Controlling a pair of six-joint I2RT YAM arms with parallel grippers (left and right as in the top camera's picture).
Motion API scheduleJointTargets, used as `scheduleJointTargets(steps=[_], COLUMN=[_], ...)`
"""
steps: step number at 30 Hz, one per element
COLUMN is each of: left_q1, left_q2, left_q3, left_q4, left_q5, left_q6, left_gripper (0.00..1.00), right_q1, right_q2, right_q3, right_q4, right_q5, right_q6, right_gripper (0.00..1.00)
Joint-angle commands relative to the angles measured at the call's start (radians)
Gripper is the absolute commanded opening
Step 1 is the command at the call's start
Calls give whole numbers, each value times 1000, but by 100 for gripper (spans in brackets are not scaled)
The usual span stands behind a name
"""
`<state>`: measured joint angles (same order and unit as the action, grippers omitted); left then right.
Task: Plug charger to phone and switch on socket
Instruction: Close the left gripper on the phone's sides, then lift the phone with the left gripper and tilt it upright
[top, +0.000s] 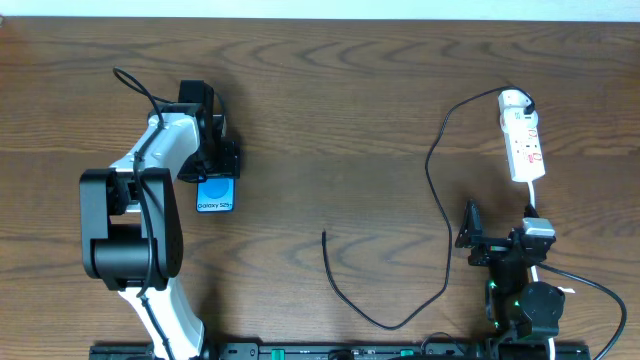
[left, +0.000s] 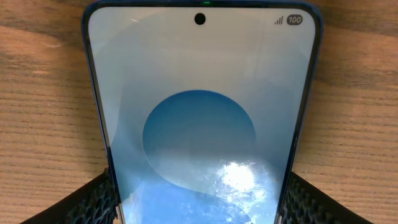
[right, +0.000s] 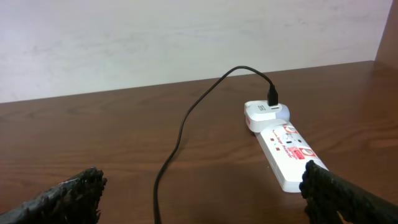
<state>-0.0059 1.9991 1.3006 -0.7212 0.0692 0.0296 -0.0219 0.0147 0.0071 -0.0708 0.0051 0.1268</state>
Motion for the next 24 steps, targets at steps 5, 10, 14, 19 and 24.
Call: scheduleJointTargets(steps=[5,10,14,19,24], left_q1=[-1,-1,-1,-1,-1], left_q2=[26,26,26,26,24], left_q3=[-15,21,41,77,117], left_q4=[-37,-64,-82,-109,-135], left_q5=[24,24,24,24,25], left_q6=[3,3,3,3,3], left_gripper=[7,8,7,7,7], right_q1=[10,10,11,10,10], right_q2=[-3,-3,-3,-3,-3], right_q3=[-2,-2,-2,-2,-2], right_q4=[-4,-4,-4,-4,-4], right_q5=[11,11,11,11,11], right_q6=[15,15,14,15,15], right_gripper=[99,99,99,99,99])
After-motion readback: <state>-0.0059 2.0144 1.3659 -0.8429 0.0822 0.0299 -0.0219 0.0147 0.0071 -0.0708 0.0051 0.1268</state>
